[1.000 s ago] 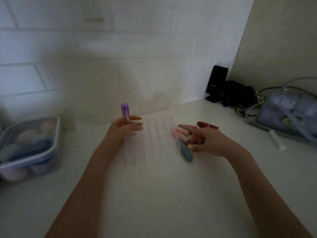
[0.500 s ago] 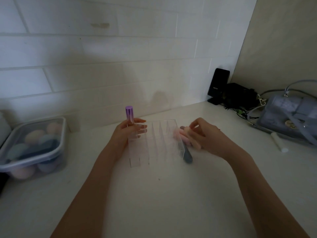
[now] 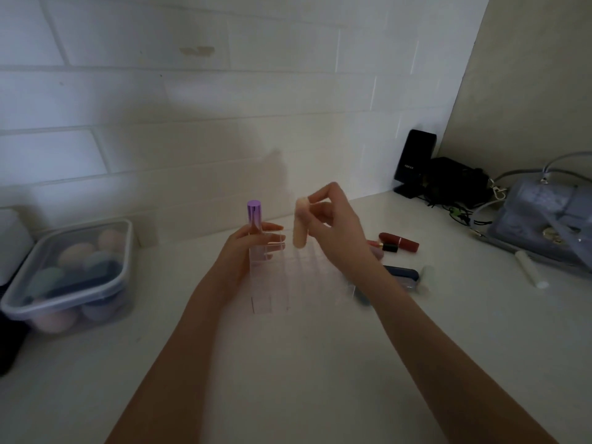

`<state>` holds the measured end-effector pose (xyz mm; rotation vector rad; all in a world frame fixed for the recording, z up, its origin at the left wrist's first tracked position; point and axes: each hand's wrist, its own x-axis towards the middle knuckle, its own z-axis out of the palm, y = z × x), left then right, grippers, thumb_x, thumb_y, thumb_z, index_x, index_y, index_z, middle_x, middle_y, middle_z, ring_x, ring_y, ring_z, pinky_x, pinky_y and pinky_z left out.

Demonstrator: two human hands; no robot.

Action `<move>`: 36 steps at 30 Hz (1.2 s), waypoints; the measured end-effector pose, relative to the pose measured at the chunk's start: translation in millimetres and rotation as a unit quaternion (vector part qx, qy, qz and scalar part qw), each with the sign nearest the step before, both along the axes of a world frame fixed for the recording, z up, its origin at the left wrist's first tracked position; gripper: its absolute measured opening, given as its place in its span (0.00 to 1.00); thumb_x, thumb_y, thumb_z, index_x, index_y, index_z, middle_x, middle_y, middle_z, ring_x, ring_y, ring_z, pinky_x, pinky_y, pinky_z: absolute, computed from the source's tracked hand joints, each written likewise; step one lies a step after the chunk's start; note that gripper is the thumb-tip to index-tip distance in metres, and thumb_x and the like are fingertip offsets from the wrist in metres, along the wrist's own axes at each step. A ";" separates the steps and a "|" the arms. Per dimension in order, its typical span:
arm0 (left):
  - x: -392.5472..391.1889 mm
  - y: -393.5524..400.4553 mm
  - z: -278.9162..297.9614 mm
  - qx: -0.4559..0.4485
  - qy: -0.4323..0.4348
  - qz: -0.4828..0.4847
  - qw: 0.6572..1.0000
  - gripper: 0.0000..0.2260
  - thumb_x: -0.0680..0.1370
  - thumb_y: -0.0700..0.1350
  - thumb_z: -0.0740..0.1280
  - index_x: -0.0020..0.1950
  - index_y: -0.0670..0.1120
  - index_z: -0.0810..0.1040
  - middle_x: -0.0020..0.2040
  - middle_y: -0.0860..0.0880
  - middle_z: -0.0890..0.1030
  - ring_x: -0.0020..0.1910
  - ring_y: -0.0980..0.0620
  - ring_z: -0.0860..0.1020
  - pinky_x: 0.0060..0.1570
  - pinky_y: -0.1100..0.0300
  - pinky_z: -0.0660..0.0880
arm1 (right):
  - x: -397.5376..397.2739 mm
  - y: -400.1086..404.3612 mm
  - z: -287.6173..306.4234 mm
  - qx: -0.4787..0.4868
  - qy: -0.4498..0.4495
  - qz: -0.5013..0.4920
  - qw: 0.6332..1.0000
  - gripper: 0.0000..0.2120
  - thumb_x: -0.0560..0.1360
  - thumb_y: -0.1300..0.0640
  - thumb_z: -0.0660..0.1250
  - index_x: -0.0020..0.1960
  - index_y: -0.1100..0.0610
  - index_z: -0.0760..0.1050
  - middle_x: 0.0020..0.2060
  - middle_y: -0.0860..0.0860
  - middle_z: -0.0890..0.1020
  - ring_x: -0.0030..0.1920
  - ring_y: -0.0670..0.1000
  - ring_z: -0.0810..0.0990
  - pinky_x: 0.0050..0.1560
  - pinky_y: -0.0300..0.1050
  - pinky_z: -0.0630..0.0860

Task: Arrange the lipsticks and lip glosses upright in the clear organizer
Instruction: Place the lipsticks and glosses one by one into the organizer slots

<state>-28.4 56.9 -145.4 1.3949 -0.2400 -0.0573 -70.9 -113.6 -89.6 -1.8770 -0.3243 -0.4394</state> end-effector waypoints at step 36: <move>-1.2 1.6 -1.4 0.014 -0.021 0.063 0.998 0.09 0.62 0.40 0.67 0.38 0.46 0.83 0.37 0.48 0.83 0.39 0.51 0.80 0.44 0.59 0.74 | 19.3 25.2 4.7 -0.036 -0.089 0.001 0.995 0.14 0.65 0.61 0.76 0.46 0.52 0.75 0.38 0.44 0.78 0.36 0.45 0.77 0.41 0.39 0.77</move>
